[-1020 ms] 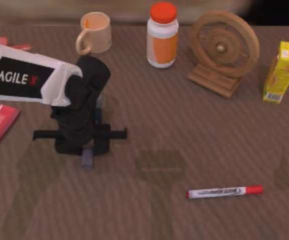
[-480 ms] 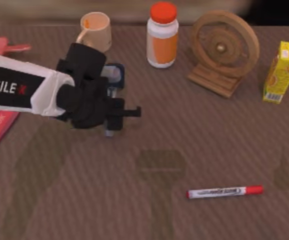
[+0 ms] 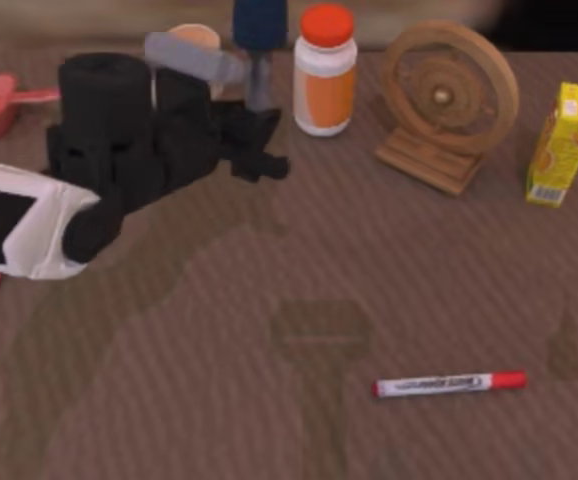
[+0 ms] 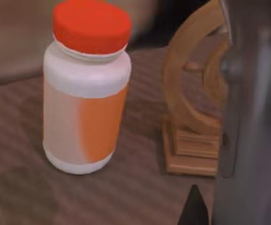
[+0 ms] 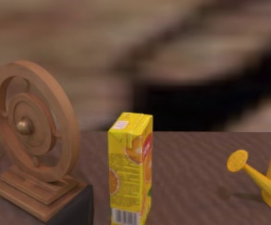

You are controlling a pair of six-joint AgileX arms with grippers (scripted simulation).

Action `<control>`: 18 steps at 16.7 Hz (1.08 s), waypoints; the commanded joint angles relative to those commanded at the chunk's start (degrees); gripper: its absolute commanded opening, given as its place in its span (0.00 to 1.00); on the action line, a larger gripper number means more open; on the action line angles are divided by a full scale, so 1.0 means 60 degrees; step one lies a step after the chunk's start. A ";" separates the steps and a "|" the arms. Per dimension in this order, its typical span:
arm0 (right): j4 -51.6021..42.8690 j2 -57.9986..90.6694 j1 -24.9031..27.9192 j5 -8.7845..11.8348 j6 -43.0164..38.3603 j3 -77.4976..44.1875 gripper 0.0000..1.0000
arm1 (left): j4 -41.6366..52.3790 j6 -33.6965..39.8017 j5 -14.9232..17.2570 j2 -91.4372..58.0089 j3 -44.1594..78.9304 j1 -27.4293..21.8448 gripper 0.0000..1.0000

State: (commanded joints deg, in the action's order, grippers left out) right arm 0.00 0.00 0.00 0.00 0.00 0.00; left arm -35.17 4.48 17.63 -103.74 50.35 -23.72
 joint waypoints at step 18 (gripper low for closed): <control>0.0000 0.0000 0.0000 0.0000 0.0000 0.0000 1.00 | -0.1985 -0.0949 -0.0739 0.2015 -0.0989 -0.1382 0.00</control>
State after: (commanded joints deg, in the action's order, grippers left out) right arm 0.00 0.00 0.00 0.00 0.00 0.00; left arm -47.08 -1.22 13.19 -91.65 44.42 -32.02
